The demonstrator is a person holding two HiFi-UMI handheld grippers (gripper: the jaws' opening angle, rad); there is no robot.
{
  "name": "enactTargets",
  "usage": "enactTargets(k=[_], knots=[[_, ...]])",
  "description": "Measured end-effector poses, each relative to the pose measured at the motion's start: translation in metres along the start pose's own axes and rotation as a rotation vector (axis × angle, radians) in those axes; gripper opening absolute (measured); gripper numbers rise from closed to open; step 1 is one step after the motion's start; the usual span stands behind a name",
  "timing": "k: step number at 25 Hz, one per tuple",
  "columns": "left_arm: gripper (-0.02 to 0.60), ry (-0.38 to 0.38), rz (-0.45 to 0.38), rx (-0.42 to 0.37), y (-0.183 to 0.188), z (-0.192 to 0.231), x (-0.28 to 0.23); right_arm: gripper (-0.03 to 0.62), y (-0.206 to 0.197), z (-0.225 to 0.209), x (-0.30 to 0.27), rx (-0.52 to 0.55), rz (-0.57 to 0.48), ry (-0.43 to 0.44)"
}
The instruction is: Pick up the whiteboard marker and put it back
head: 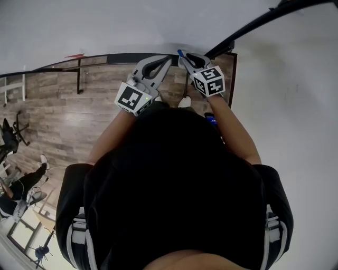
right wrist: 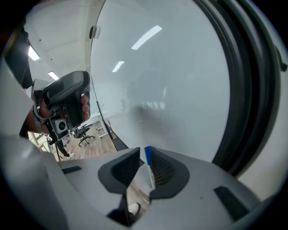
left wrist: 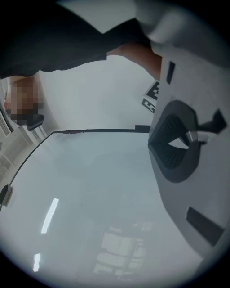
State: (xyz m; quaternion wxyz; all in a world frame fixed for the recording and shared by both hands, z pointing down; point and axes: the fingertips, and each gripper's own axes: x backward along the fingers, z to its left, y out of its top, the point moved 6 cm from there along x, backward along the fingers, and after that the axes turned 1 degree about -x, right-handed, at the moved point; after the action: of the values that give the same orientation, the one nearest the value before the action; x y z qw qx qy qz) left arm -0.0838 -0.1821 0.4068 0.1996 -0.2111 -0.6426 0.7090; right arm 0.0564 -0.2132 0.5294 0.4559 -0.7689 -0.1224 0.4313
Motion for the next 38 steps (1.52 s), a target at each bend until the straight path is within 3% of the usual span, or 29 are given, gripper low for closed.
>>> enactTargets(k=[12, 18, 23, 38], knots=[[0.005, -0.021, 0.014, 0.021, 0.001, 0.014, 0.0, 0.087, -0.01, -0.008, -0.03, 0.026, 0.087, -0.034], [0.005, -0.006, 0.029, 0.026, 0.004, -0.001, 0.01, 0.08, -0.021, 0.0, -0.022, 0.14, 0.119, -0.082], [0.004, 0.006, 0.017, 0.027, 0.0, 0.013, 0.011, 0.066, -0.018, -0.005, -0.038, 0.179, 0.135, -0.101], [0.005, 0.046, 0.012, 0.014, 0.0, 0.009, 0.028, 0.063, -0.001, 0.004, -0.018, 0.151, 0.013, -0.079]])
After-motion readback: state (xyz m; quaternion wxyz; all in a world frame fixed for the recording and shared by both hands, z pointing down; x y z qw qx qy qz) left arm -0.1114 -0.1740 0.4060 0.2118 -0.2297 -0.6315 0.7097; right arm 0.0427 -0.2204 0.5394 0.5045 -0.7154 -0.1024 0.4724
